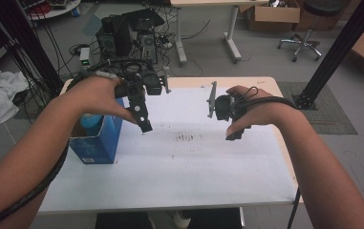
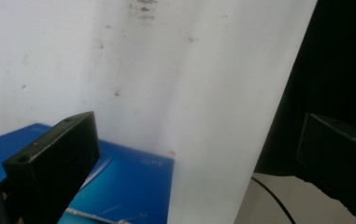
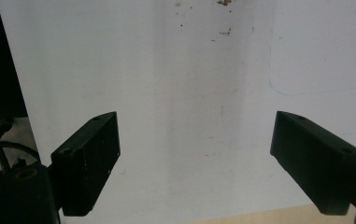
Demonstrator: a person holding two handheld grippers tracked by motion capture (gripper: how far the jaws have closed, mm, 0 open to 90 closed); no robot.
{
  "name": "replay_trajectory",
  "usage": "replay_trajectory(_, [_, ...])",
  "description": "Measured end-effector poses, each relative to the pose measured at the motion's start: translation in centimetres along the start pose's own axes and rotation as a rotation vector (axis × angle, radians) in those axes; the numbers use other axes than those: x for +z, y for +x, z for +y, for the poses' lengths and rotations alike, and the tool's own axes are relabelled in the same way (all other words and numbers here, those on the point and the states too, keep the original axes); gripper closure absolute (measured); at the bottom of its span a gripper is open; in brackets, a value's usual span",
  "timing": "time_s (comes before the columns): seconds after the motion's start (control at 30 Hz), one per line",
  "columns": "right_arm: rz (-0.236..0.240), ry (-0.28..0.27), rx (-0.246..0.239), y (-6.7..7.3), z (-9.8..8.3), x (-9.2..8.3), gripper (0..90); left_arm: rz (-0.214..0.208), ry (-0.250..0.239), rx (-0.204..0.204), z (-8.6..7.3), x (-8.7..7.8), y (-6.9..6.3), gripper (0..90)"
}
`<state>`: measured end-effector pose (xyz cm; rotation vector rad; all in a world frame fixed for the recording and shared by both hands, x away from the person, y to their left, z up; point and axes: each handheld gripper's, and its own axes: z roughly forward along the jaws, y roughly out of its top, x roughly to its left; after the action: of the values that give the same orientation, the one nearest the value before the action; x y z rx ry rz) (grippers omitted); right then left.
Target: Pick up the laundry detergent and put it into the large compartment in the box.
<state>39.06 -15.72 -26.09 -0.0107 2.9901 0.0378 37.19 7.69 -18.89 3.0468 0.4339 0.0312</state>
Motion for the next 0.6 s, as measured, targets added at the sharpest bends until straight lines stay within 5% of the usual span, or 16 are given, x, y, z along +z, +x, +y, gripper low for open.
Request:
replay_trajectory(0.3, [0.000,0.006,0.003,-0.2,-0.5,-0.2,15.8,-0.020,0.036,0.123,1.1,1.5,-0.9,0.1])
replay_trajectory(0.6, [0.002,0.011,0.000,-0.2,-0.6,-0.3,15.8,-0.024,0.051,0.147,1.8,2.4,-1.1,0.1])
